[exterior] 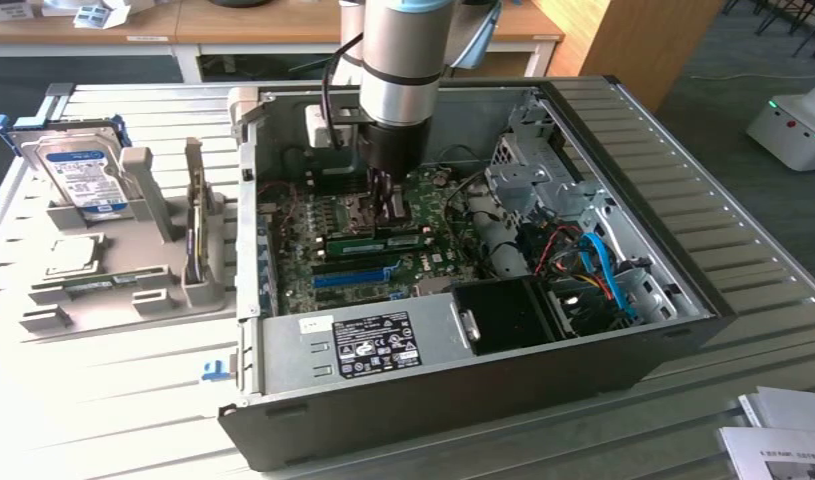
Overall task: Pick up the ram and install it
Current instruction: 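Press down the ram until it locks into place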
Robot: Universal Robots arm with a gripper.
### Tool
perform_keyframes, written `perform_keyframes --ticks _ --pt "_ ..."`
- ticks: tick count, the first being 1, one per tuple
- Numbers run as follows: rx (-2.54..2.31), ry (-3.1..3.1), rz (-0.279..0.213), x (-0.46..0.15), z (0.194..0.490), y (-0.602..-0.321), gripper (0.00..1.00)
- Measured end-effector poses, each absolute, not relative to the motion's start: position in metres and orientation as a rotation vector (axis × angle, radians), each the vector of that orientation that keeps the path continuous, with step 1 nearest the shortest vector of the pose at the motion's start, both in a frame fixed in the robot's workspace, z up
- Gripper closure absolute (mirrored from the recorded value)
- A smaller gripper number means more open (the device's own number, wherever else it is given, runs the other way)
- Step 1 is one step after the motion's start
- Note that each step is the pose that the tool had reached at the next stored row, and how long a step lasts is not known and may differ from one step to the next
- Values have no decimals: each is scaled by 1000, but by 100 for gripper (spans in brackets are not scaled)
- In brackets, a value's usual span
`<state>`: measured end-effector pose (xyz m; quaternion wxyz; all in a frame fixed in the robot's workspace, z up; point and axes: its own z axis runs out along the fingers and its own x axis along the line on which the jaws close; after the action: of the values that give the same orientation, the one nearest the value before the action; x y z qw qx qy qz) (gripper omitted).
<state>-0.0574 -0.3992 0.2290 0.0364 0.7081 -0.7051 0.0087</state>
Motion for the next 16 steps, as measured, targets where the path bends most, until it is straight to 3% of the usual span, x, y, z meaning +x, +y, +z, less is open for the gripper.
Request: perform_keyframes --ticks 16 --pt "2174 -2166 28 -65 228 -399 90"
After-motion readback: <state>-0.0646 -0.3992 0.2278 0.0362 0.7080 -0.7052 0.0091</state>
